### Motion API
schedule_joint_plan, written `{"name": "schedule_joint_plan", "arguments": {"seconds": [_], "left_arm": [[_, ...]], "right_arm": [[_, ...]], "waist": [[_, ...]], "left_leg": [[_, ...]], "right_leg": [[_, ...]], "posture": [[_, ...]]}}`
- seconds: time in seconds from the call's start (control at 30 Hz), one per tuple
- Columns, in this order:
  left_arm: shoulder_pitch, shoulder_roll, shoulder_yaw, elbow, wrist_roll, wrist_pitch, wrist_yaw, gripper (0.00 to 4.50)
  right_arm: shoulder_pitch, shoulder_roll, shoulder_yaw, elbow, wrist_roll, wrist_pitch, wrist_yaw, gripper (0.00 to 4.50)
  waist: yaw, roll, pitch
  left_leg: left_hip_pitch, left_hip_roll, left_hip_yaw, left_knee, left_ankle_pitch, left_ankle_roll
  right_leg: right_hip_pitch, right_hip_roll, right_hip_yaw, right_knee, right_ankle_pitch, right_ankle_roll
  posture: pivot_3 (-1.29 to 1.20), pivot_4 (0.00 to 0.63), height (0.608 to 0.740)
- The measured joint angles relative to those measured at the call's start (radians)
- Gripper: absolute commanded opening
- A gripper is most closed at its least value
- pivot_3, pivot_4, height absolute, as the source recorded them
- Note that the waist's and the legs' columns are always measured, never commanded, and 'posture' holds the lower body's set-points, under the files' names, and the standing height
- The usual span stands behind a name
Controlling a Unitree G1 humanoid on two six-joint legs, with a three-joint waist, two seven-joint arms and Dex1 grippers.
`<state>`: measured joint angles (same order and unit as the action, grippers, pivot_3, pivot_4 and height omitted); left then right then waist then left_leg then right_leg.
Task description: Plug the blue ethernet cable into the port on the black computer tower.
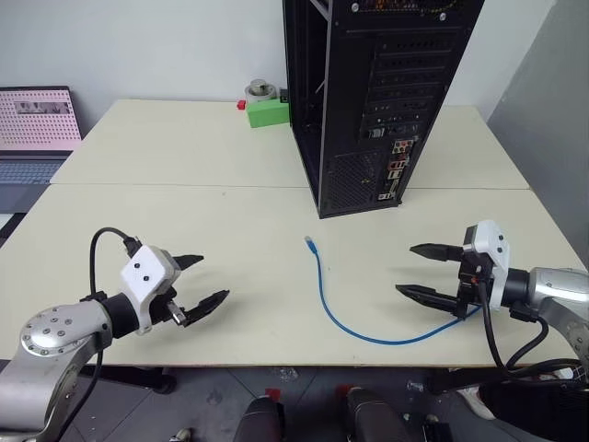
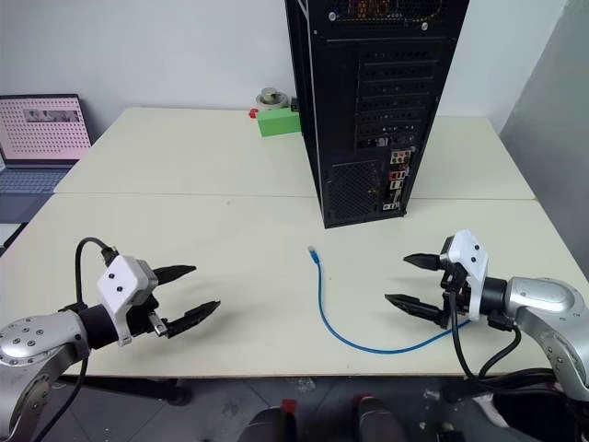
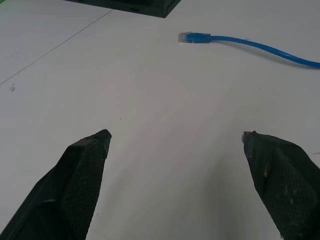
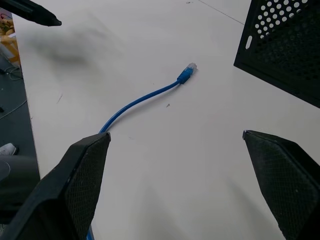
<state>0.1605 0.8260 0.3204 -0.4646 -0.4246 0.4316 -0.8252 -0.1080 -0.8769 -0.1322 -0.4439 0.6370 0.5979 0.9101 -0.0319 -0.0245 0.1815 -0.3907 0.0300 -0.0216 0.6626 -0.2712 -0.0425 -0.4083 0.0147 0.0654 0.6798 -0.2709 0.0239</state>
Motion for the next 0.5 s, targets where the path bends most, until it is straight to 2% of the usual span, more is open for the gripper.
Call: {"name": "schedule_joint_plan", "arguments": {"seconds": [0.5], "left_arm": [[0.001,-0.004,-0.029,-0.002,0.009,-0.004,-0.012,4.47]], "right_arm": [[-0.009,0.023,0.050,0.000,-0.040,-0.002,0.003,4.50]], "waist": [[-0.001,0.000,0.000]], "left_leg": [[0.000,0.000,0.000,0.000,0.000,0.000]], "right_leg": [[0.000,0.000,0.000,0.000,0.000,0.000]], "posture": [[0.00,0.150,0.740]]}}
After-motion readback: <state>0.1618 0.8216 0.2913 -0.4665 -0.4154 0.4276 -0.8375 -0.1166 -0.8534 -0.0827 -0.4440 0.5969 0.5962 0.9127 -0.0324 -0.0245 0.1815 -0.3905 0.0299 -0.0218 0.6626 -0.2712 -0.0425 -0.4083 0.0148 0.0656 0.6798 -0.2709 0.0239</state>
